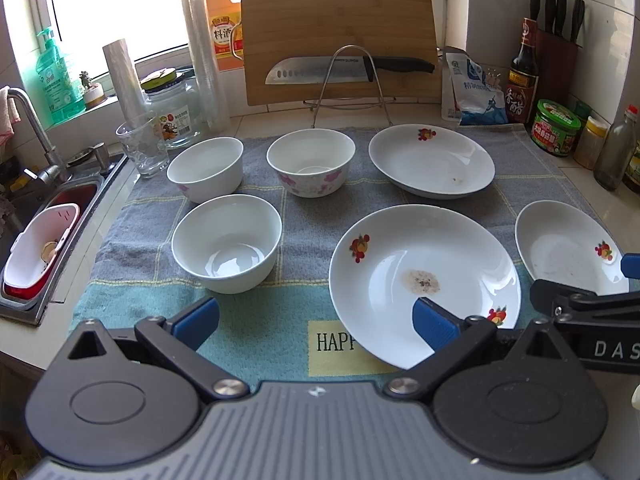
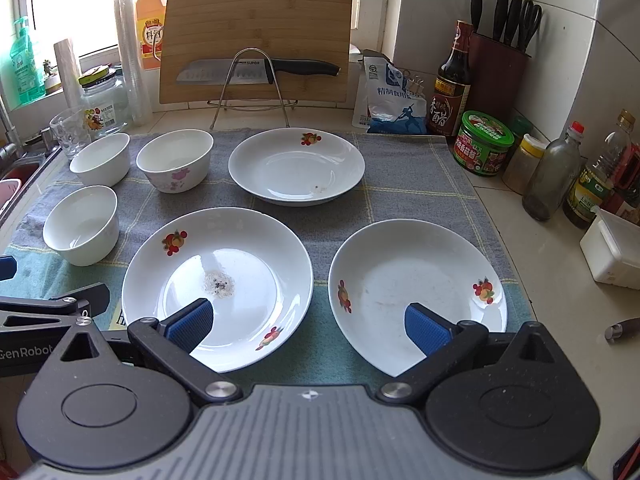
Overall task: Organize plates and bowls
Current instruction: 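Move the left tool toward the large stained white plate, then close the left tool on the rim of the stained plate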
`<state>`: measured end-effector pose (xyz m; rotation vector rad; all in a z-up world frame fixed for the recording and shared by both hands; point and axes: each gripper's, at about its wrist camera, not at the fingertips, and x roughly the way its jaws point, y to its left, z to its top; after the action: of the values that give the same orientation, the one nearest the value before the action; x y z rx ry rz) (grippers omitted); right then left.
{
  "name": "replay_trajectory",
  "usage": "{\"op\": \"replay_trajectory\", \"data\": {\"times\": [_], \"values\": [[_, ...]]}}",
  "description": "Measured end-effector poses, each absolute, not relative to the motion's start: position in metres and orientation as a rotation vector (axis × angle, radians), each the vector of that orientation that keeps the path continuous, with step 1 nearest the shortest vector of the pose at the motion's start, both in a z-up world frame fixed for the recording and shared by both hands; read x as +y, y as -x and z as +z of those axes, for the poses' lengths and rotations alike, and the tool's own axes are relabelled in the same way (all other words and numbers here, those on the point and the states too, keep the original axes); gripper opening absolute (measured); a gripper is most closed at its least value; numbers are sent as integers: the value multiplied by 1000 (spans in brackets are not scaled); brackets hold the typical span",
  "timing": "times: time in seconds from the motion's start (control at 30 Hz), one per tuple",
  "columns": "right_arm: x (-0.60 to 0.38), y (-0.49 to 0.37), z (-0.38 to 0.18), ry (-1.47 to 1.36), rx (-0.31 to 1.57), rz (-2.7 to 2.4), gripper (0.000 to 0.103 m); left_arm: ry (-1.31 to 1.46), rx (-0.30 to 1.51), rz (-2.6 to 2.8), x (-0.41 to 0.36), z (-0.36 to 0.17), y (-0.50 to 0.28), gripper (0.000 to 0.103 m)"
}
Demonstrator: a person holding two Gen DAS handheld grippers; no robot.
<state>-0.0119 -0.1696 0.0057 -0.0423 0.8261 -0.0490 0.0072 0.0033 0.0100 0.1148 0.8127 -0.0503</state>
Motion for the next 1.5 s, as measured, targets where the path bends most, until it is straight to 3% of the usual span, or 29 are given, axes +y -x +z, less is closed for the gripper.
{"op": "replay_trajectory", "data": {"times": [1.1,1.5], "values": [[-170,23,12,61,709,-201,103,-140,710,-433,24,12,-56,102],[-231,51,-62,29,834,-252,103,-171,744,-569,3,4,-82,102]]}}
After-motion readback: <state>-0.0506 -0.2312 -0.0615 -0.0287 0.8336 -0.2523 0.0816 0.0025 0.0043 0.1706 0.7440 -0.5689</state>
